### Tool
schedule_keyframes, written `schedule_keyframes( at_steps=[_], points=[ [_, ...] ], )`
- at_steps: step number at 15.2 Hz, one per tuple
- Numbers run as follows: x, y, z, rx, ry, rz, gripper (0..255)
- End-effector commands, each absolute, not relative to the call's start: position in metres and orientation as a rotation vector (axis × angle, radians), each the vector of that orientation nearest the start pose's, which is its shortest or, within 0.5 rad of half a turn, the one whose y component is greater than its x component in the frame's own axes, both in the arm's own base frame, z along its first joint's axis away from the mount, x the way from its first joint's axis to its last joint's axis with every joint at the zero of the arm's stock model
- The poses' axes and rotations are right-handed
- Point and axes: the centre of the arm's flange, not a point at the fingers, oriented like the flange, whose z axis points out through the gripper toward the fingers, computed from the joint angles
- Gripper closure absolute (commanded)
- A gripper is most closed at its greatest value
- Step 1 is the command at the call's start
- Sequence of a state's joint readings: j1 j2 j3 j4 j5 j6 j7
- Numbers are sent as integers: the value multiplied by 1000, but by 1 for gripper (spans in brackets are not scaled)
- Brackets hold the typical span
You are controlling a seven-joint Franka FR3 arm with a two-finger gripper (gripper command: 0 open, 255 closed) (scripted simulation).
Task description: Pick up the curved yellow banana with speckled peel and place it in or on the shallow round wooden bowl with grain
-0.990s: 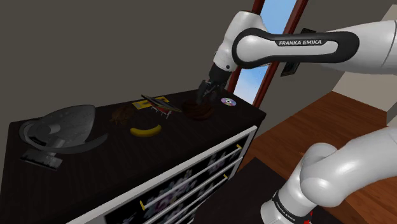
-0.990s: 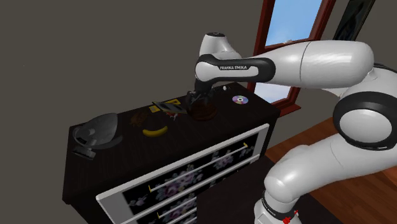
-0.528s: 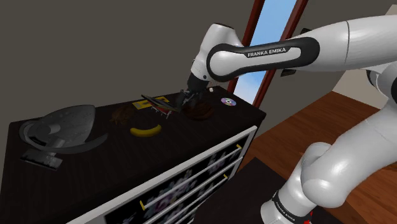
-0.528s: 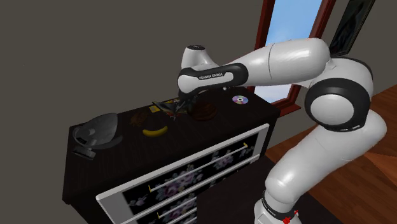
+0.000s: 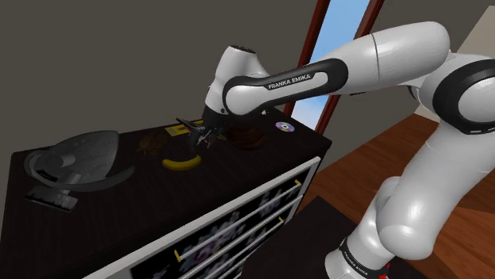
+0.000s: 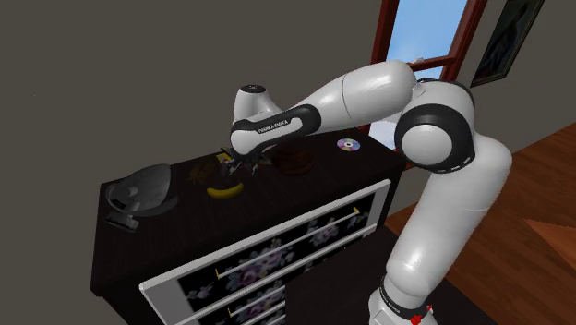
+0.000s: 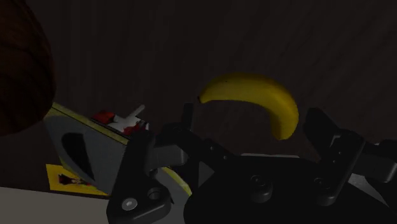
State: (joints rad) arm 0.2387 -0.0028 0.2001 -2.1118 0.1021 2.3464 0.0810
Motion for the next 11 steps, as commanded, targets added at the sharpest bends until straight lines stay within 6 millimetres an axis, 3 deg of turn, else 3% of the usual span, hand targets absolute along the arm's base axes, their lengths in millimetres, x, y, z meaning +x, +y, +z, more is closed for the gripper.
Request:
schedule_keyframes(
  at_steps=[1, 5, 11],
  points=[
    [521, 264, 430, -2942, -480, -320, 0],
    [540, 306, 406, -2919, -561, -331, 0],
    [546, 313, 379, -2918, -565, -331, 0]
  ],
)
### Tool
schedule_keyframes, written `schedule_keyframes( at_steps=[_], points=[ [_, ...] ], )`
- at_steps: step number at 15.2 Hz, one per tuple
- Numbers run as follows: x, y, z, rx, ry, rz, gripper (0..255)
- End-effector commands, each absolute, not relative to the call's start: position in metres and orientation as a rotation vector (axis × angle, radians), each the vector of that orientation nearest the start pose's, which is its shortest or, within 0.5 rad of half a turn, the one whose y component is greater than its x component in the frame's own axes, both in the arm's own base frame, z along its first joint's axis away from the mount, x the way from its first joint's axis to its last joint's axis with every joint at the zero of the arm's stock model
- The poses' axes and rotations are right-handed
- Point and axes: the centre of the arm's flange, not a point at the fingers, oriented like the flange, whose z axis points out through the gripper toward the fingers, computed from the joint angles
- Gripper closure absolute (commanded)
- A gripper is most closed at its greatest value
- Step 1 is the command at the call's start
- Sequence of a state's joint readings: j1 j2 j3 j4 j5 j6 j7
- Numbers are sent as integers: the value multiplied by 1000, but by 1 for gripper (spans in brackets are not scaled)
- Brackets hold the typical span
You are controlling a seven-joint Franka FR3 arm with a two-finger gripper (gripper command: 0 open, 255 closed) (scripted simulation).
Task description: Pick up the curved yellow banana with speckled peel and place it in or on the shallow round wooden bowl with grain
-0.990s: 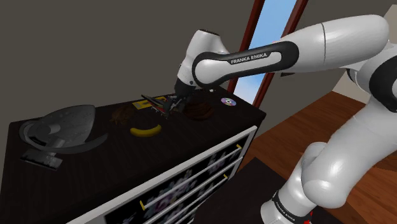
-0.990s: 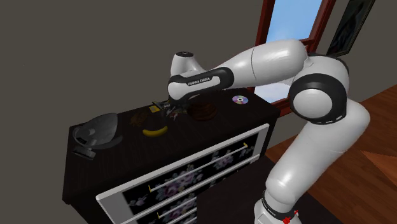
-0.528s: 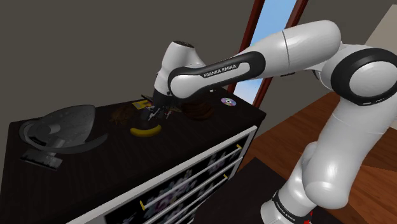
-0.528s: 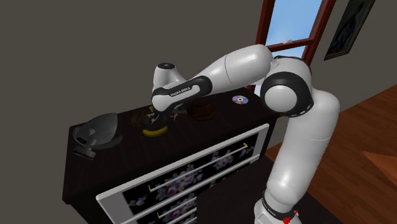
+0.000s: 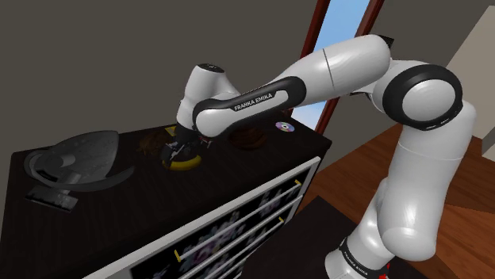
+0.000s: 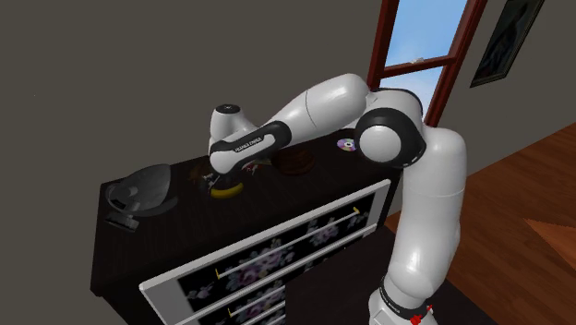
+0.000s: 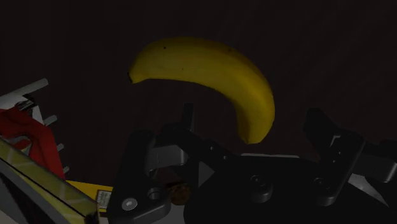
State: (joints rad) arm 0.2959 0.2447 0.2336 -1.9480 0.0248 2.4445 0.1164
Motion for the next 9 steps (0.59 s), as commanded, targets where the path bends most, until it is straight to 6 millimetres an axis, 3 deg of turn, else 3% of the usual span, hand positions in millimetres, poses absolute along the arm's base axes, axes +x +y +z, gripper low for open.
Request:
schedule_keyframes(
  at_steps=[1, 2, 9],
  points=[
    [547, 314, 374, -2918, -565, -331, 0],
    [548, 315, 366, -2918, -565, -331, 0],
    [548, 315, 366, -2918, -565, -331, 0]
  ],
)
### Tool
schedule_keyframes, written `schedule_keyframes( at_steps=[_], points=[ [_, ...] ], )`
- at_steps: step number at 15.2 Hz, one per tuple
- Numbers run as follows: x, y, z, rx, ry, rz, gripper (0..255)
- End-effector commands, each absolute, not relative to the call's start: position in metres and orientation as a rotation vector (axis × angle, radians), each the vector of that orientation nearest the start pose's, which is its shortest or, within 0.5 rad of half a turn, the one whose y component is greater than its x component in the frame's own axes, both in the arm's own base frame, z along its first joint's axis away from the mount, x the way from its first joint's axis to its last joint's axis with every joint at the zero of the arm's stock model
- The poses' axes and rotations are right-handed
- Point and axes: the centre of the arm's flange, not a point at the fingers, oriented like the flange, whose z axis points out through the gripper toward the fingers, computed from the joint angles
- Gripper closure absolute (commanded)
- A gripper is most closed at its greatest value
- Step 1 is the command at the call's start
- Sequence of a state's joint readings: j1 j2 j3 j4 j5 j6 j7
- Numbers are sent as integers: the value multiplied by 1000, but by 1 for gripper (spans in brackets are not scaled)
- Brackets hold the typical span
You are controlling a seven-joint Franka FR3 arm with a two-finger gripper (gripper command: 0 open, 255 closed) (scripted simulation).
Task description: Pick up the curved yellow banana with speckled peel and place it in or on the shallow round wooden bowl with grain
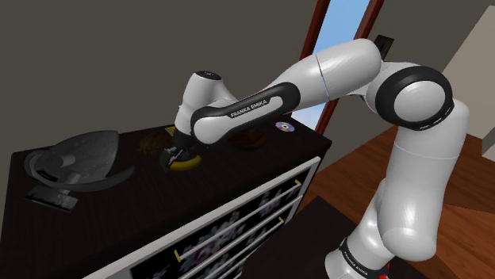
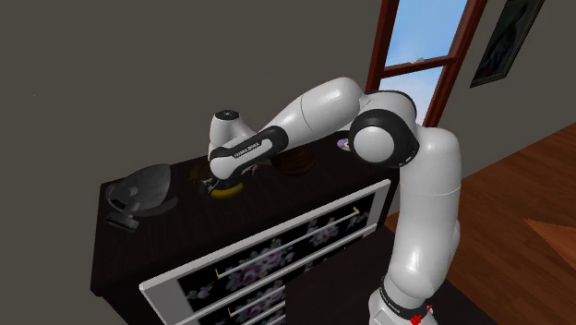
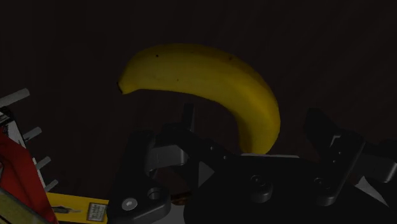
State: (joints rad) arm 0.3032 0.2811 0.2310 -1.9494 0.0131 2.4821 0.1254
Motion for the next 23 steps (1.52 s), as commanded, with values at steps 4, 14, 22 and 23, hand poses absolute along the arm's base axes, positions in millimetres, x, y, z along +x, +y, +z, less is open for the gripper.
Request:
schedule_keyframes(
  at_steps=[4, 14, 22, 23],
  points=[
    [548, 315, 366, -2918, -565, -331, 255],
    [548, 315, 382, -2918, -565, -331, 255],
    [548, 315, 424, -2918, -565, -331, 255],
    [548, 315, 430, -2918, -565, -331, 255]
  ],
)
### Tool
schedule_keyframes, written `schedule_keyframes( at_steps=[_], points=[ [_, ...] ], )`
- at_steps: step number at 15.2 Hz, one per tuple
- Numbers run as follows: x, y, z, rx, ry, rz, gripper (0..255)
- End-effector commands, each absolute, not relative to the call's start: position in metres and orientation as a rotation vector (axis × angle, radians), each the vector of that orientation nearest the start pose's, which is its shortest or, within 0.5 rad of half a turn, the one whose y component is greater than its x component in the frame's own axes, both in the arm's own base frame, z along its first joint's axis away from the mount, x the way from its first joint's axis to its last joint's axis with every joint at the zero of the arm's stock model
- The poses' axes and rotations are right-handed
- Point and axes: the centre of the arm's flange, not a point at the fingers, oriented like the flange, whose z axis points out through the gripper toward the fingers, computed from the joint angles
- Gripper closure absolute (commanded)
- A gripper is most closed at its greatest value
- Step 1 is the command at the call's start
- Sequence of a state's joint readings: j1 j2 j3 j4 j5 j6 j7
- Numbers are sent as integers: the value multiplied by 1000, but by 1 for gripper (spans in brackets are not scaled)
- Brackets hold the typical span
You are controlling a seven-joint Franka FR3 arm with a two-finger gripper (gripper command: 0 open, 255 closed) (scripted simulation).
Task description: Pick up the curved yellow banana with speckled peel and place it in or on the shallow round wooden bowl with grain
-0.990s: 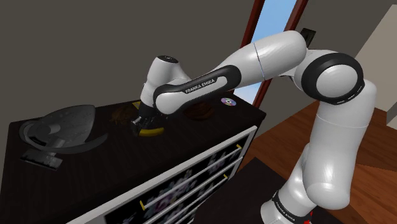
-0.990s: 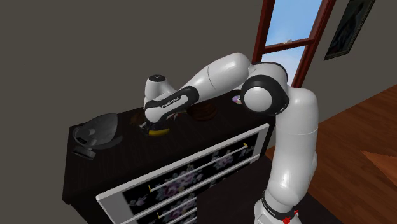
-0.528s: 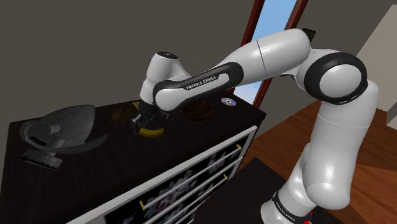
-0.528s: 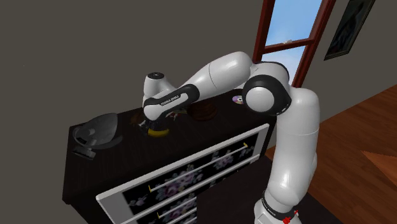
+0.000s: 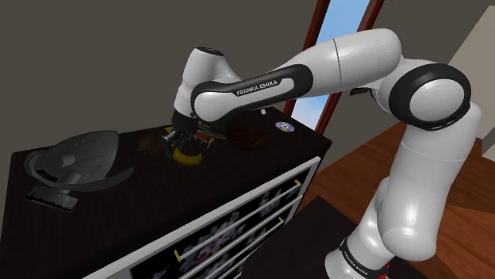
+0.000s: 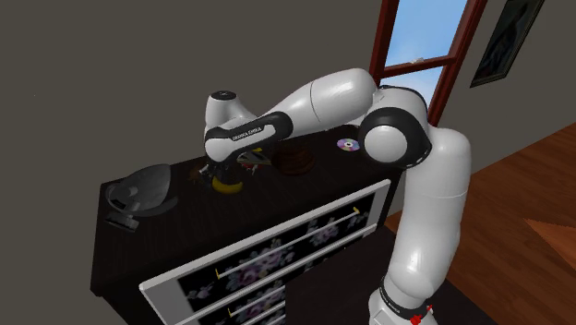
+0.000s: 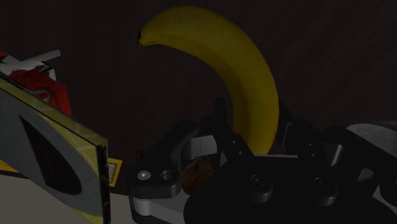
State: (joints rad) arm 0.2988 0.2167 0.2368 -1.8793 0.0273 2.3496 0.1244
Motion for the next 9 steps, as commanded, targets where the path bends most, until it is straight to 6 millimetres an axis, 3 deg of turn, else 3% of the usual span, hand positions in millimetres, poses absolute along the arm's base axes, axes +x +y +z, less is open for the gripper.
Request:
schedule_keyframes(
  at_steps=[1, 9],
  points=[
    [548, 315, 435, -2918, -565, -331, 255],
    [548, 315, 477, -2918, -565, -331, 255]
  ],
)
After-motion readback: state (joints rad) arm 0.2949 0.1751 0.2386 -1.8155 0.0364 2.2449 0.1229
